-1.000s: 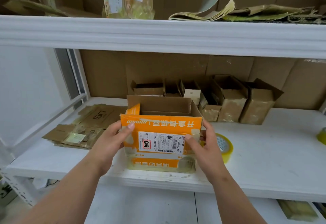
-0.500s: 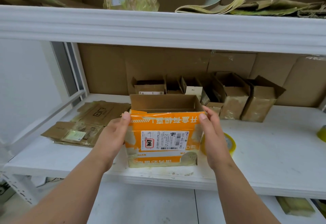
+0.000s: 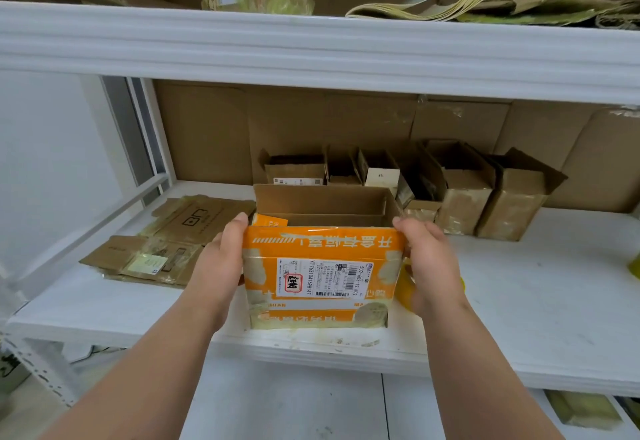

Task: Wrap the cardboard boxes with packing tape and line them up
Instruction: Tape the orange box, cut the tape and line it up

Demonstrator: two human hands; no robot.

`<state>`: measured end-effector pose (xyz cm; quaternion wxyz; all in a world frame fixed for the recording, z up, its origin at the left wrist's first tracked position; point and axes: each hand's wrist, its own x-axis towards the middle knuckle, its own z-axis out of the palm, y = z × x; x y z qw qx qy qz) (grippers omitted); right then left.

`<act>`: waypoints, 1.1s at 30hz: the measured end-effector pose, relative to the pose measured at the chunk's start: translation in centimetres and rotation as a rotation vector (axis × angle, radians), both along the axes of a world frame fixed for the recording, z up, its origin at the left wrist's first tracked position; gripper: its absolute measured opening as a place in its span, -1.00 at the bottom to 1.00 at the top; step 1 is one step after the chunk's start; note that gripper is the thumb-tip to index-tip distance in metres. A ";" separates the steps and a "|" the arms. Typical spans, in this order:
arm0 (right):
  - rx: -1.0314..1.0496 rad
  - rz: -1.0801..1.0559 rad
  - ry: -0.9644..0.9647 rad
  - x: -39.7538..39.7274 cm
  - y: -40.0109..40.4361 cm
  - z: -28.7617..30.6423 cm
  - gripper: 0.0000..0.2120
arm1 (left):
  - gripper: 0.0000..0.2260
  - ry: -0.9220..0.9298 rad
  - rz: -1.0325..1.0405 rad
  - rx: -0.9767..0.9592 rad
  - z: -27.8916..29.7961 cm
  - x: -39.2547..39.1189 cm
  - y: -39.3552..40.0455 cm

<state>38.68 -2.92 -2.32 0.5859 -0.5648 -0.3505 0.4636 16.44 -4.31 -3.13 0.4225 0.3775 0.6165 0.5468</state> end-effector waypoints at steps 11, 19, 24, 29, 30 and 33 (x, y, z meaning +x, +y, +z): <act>0.067 0.153 -0.288 0.6 -0.9 -1.2 -0.75 | -0.46 0.079 -0.114 -0.016 0.0 -0.2 -0.9; 0.221 0.054 -0.396 1.1 0.8 -3.8 -0.94 | -0.82 0.228 -0.140 0.060 -0.6 -0.8 -0.7; 0.199 0.089 -0.347 1.3 2.0 -3.7 -0.36 | -0.32 0.170 -0.150 0.038 -0.6 -1.3 0.6; 0.113 0.142 -0.435 1.3 3.9 -2.8 -0.14 | -0.07 0.329 -0.212 0.023 0.2 -1.5 2.4; 0.098 0.166 -0.473 1.4 4.1 -2.5 -0.10 | -0.04 0.388 -0.231 0.027 0.4 -1.5 2.8; 0.068 0.275 -0.552 1.8 4.7 -1.4 -0.01 | 0.01 0.545 -0.292 0.076 0.9 -1.6 4.2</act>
